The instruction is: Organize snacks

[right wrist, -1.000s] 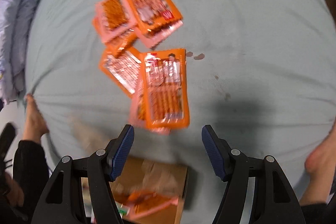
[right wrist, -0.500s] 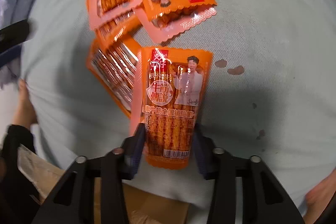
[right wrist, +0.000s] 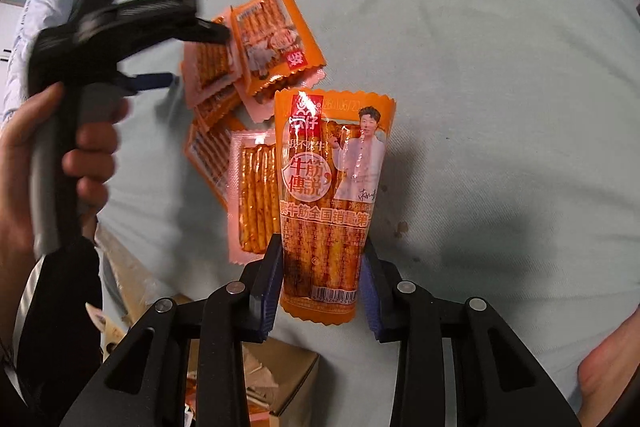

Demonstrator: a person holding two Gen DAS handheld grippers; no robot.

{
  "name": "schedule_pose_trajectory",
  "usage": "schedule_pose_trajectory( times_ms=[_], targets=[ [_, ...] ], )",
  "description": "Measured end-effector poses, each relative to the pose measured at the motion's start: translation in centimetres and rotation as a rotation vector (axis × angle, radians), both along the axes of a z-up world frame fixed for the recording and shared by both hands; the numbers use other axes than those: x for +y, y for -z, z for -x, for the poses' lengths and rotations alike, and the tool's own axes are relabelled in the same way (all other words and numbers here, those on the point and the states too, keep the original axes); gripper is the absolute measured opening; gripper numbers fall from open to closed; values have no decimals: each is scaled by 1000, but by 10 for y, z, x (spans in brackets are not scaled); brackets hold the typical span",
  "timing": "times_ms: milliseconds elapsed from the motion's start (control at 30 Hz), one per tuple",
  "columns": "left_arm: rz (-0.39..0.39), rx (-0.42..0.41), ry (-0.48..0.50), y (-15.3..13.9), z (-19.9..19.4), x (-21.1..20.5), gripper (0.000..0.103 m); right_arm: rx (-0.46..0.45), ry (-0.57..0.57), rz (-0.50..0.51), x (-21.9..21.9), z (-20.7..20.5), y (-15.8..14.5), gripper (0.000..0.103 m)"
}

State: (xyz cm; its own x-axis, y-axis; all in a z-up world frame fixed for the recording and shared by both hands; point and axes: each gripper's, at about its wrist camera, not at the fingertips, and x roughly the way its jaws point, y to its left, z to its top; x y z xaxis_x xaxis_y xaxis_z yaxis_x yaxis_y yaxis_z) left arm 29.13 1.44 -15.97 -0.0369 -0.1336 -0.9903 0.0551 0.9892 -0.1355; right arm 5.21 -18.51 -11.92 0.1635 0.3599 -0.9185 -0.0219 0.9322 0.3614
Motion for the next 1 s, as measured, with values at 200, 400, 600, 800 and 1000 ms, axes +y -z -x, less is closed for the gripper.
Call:
schedule_pose_trajectory(
  times_ms=[200, 400, 600, 800, 1000],
  targets=[
    [-48, -64, 112, -16, 15, -10, 47, -42, -54, 35, 6, 5, -11, 33],
    [61, -21, 45, -40, 34, 22, 16, -24, -53, 89, 2, 18, -13, 33],
    [98, -147, 153, -116, 88, 38, 10, -51, -17, 116, 5, 22, -40, 33],
    [186, -252, 187, -180, 133, 78, 0, -99, -18, 118, 22, 29, -78, 33],
    [280, -341, 174, -240, 170, 120, 0, -125, -29, 120, 39, 44, -108, 33]
  ],
)
